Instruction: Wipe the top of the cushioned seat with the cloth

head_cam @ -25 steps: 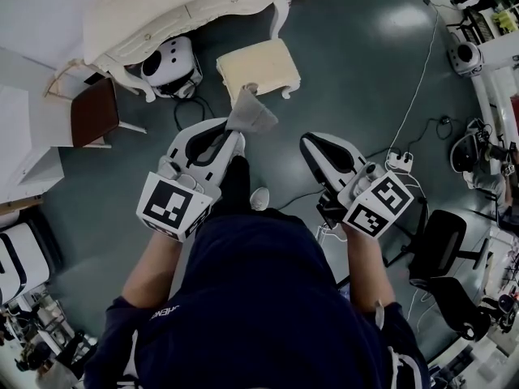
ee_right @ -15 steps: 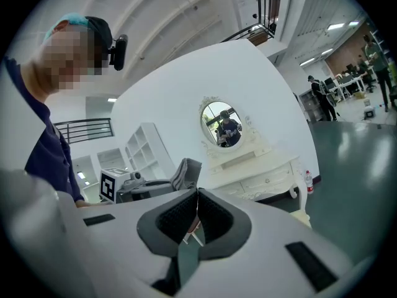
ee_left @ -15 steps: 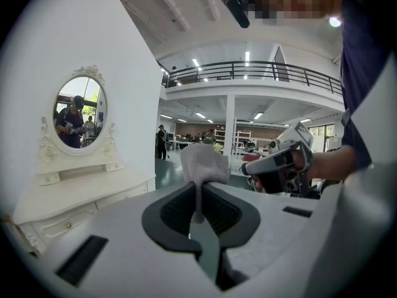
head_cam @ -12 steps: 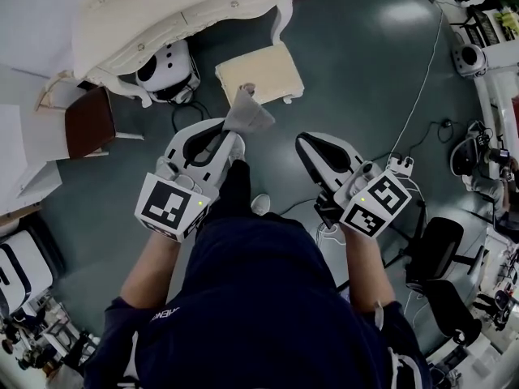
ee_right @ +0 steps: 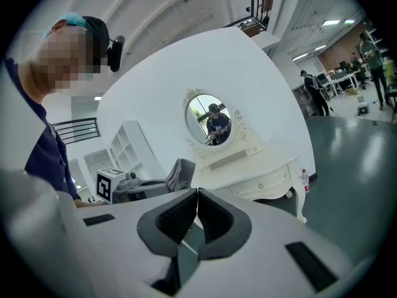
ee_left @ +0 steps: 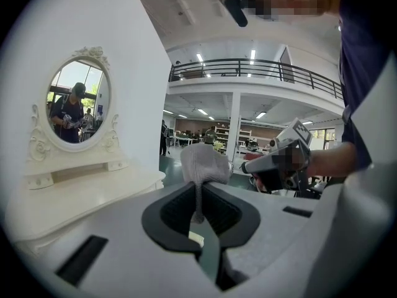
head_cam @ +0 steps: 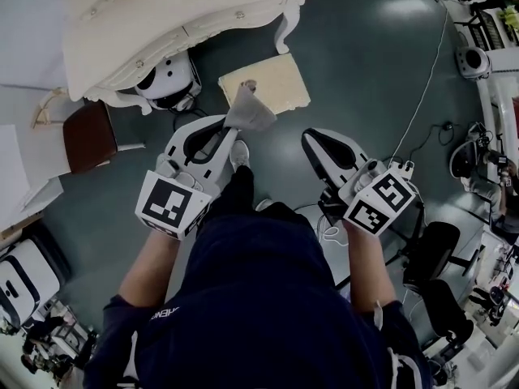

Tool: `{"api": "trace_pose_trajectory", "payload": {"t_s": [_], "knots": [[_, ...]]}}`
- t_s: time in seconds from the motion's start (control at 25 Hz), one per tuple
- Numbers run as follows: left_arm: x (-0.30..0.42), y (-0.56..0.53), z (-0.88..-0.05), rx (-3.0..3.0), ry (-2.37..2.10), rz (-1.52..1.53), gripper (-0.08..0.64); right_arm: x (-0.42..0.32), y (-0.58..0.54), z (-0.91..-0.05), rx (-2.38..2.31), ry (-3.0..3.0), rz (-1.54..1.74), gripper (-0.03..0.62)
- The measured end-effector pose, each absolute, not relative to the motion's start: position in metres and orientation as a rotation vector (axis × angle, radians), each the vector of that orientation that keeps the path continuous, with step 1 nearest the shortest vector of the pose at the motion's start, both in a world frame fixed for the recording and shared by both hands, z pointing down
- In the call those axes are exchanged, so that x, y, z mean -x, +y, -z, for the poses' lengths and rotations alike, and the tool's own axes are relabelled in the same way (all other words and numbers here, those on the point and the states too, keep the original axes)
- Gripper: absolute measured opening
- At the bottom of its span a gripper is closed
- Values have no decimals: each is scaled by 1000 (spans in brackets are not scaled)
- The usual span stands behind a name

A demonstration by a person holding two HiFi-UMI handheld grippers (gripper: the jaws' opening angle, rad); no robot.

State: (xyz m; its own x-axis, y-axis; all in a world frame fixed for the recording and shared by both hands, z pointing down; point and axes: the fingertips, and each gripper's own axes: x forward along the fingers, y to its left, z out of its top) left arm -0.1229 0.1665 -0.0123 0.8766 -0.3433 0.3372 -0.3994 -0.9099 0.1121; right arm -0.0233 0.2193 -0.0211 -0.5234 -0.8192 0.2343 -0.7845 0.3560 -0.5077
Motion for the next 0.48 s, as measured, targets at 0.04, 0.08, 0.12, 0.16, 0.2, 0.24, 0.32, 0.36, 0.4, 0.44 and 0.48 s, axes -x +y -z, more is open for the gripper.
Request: {"api": "trace_pose_trajectory", "payload": {"t_s": [0.04,0.08,0.12,0.16,0.2,0.24,0.32,0.36,0.4,0.44,0.48], "knots": [[123,157,9,-2866,-571,-469,31,22,209,19,1509,2532,902,26],[123,148,6,-2864,-570,-472,31,21,200,17,1516,2525,908,26],[122,139,3,-2862,-569,-477,31,20,191,14,1525,2517,915,26],[122,131,0,-2857,-568,-483,31,18,183,12,1533,2508,924,26],[122,124,-4,-2852,-566,-489,31,17,175,9,1540,2501,933,26],[121,117,-6,-2848,-563,-495,31,15,168,6,1546,2494,942,26],[121,103,-11,-2841,-556,-503,31,13,155,1,1558,2483,955,26],[121,97,-13,-2839,-554,-503,31,12,149,-2,1564,2478,961,26],[121,91,-16,-2835,-555,-501,31,11,144,-4,1570,2472,966,26],[122,86,-18,-2830,-558,-499,31,10,139,-5,1577,2466,971,26],[123,81,-22,-2823,-560,-500,31,10,134,-7,1582,2460,976,26]]}}
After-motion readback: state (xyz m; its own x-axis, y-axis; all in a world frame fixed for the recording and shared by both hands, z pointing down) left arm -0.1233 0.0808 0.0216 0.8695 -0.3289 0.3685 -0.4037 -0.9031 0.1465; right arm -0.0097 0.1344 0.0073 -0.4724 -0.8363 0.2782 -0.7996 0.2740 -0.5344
